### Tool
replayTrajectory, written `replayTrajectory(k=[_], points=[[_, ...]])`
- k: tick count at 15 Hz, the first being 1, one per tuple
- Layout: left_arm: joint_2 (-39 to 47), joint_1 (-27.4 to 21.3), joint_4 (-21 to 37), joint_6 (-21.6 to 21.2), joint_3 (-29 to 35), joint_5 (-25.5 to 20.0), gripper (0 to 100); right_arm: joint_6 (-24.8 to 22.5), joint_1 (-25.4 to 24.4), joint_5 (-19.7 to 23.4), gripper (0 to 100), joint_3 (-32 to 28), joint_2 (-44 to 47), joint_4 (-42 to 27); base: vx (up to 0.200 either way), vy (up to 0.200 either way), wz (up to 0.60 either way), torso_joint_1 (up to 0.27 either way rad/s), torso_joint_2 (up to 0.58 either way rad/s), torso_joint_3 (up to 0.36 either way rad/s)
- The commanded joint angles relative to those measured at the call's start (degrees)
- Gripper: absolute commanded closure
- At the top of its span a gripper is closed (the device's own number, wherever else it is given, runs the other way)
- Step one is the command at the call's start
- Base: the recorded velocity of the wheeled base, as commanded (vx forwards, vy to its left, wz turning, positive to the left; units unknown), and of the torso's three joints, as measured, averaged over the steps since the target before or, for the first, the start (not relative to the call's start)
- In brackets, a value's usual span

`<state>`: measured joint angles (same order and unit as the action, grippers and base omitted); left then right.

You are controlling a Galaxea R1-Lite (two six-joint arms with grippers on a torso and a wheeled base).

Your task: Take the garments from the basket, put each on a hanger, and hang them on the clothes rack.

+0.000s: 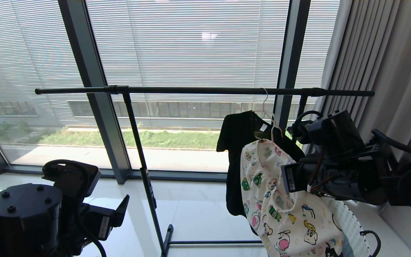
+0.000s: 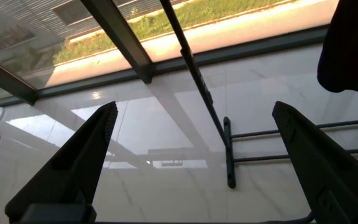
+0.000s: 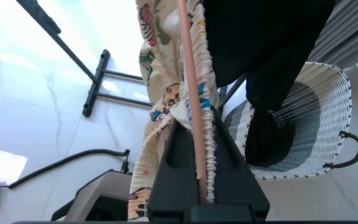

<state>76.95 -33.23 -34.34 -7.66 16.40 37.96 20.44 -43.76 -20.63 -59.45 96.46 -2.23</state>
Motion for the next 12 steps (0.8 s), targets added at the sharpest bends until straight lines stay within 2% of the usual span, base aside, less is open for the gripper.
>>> replayTrajectory(k=[1,4,6,9,12], points=[[-0.04,-0.08,-0.02,0.01,-0.05,0.01,0,0.12,-0.62,0.15,100,-2.07,1.18,0.65,0.0,0.0,0.0,0.0,0.0,0.0],[-0.13,0.01,-0.02,0.01,-0.05,0.01,0,-0.49,-1.41,0.41,100,-2.77,1.45,3.37,0.2,0.0,0.0,-0.003,0.0,0.001],[-0.57,-0.08,-0.02,0.01,-0.14,0.01,0,-0.49,-1.5,0.59,100,-2.6,1.97,8.56,0.2,0.0,0.0,0.002,0.01,0.005],[-0.57,-0.08,-0.02,0.01,-0.05,0.01,0,-0.58,-1.59,0.76,100,-2.6,1.36,9.53,0.2,0.0,0.0,0.006,0.01,-0.002],[-0.57,-0.08,-0.11,0.01,-0.05,0.01,0,-0.58,-2.47,5.33,100,-2.6,-0.66,9.53,0.2,0.0,0.0,0.006,0.0,0.004]])
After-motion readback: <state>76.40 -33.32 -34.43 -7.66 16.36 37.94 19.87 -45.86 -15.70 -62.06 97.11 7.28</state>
